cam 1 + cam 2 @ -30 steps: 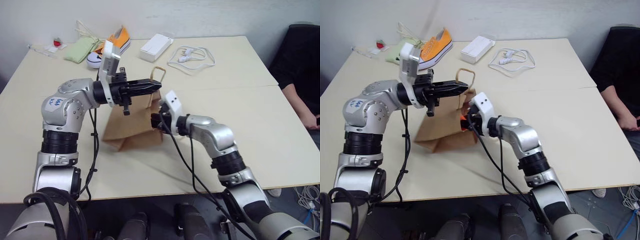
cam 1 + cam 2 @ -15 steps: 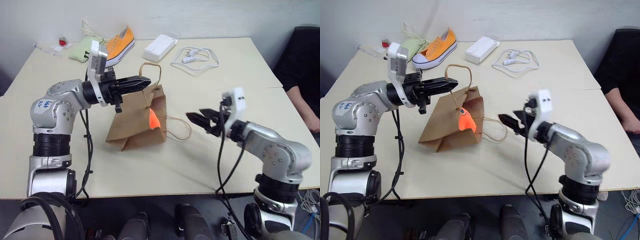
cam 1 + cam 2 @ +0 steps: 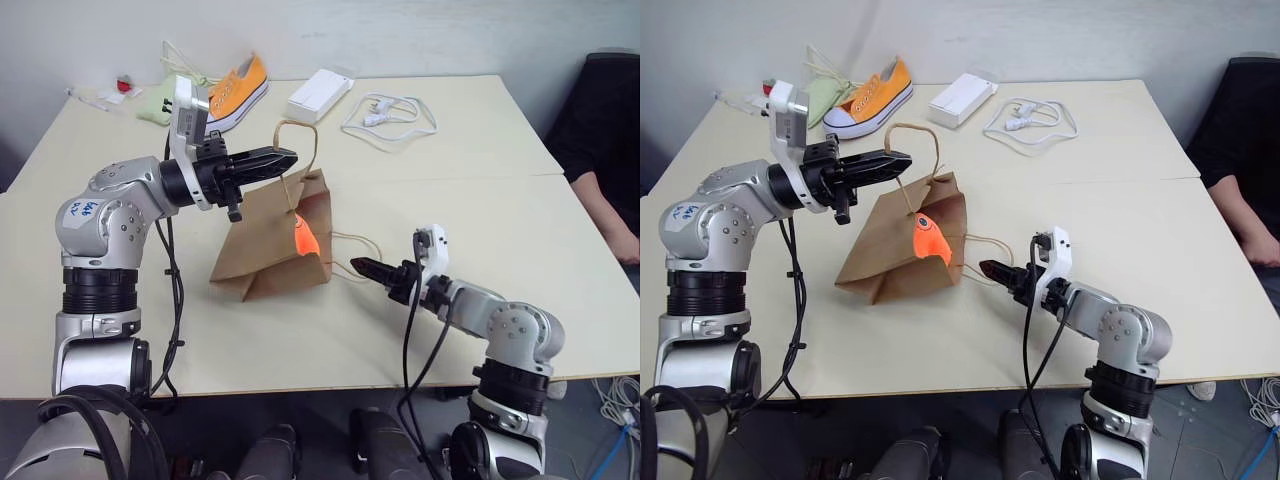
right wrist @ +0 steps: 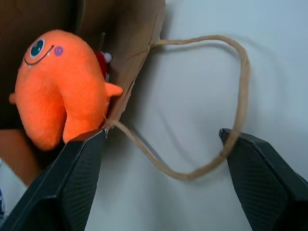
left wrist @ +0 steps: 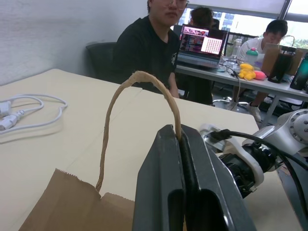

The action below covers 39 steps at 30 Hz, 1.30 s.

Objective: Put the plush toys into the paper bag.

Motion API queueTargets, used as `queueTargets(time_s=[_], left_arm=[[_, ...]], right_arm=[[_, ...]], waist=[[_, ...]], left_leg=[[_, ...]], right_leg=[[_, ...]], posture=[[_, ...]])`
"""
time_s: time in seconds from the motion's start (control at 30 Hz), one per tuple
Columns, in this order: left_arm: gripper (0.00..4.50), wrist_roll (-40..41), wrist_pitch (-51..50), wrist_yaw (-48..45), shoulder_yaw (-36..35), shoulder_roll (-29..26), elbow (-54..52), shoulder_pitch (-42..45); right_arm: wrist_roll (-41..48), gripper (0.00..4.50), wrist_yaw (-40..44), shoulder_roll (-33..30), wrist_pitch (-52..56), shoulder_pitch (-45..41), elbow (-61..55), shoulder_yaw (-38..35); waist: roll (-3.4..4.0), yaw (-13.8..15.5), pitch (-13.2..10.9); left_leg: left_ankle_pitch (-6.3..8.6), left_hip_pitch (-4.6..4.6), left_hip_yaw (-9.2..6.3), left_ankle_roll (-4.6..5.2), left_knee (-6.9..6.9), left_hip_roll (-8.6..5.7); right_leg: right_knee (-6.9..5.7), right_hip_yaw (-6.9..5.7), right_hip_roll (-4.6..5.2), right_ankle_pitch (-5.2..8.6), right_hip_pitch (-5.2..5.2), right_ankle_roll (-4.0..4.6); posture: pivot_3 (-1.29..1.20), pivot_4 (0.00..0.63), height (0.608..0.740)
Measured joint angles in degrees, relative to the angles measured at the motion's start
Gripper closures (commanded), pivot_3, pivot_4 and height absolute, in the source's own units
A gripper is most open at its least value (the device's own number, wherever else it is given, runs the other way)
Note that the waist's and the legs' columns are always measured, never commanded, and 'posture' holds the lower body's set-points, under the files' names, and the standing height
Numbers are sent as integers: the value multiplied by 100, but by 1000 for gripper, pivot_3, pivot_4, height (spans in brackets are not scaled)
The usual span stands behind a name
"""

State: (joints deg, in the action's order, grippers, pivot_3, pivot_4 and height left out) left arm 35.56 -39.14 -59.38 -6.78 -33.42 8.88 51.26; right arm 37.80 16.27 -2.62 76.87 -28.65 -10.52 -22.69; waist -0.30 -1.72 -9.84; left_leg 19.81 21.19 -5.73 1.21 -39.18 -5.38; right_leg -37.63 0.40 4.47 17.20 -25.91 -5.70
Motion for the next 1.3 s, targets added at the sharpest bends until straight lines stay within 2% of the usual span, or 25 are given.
queueTargets(time_s=[0.17, 0.3, 0.47, 0.57, 0.67, 0.73, 0.83, 1.0, 1.07, 1.1, 1.2, 1.3], left_arm=[[4500, 1, 0, 29, 0, 0, -84, -7], [4500, 24, -2, 64, -6, -12, -197, -66], [4500, 31, -4, 133, -30, -34, -203, -178], [4500, 31, 61, 244, -130, 31, -162, -150], [4500, 8, 249, 384, -142, 237, 54, 70], [4500, -61, 430, 463, -131, 408, 307, 239], [4500, -283, 760, 568, -63, 661, 604, 270], [4500, -565, 1086, 777, 183, 1180, 963, 280], [4500, -566, 1070, 766, 233, 1229, 955, 280], [4075, -560, 1022, 743, 233, 1219, 948, 275], [3279, -429, 741, 593, 225, 1040, 720, 137], [2260, -12, 171, 383, -25, 526, 222, -219]], right_arm=[[-95, 3084, -62, 19, -564, -41, 410, 169], [34, 4487, -8, -167, -699, 2, 215, 190], [500, 4487, 69, -478, -697, 6, -405, 90], [861, 4487, 85, -885, -692, -315, -678, -189], [1275, 4487, 92, -1607, -711, -974, -1012, -535], [1362, 4487, 182, -2133, -825, -1171, -1298, -514], [1184, 4487, 297, -2625, -1067, -1094, -1548, -163], [114, 4487, 315, -2872, -1996, -253, -1841, 1134], [-232, 4094, 299, -2855, -2322, -32, -1834, 1456], [-319, 3831, 290, -2834, -2447, -11, -1834, 1498], [-195, 2821, 294, -2597, -2702, 36, -2035, 1320], [268, 1698, 391, -2632, -2687, 312, -2577, 1022]], waist=[[0, -8, 0], [0, -5, 0], [0, -1, 0], [1, 14, -1], [1, 45, -1], [-1, 54, 0], [-2, 45, 0], [-5, 27, 1], [-5, 17, 1], [-5, 10, 1], [-5, 10, 1], [-5, 6, 1]], left_leg=[[0, 1, -1, 0, 0, -1], [0, 1, -2, 0, 1, 1], [0, 2, -2, 0, 2, 1], [0, 5, -1, 0, -1, -1], [0, 6, -6, 1, -1, -1], [0, 6, -7, 1, 4, 3], [1, 6, -3, 3, 5, 0], [1, 10, 0, 3, 3, 1], [1, 10, 4, 3, 3, 0], [1, 10, 4, 3, 2, 1], [0, 9, 2, 1, 4, 5], [1, 8, -3, 2, 8, 5]], right_leg=[[1, -1, 0, 0, -1, 0], [1, -2, 0, 0, -1, 0], [3, -2, 0, 0, -1, 0], [10, -2, 1, 0, 1, 0], [15, -7, 3, 0, 4, 0], [21, -9, 1, 0, 8, 0], [22, -7, 2, 0, 9, 0], [18, -3, 1, 0, 4, 0], [16, 0, 2, 0, 1, 0], [15, 0, 1, 0, 0, 0], [14, -2, -2, 0, -2, 0], [18, -1, -2, 0, -2, 0]], posture=[[0, 150, 740], [0, 150, 740], [0, 150, 740], [0, 150, 740], [0, 150, 740], [0, 150, 740], [0, 150, 740], [0, 150, 740], [0, 150, 740], [0, 150, 740], [0, 150, 740], [0, 150, 740]])
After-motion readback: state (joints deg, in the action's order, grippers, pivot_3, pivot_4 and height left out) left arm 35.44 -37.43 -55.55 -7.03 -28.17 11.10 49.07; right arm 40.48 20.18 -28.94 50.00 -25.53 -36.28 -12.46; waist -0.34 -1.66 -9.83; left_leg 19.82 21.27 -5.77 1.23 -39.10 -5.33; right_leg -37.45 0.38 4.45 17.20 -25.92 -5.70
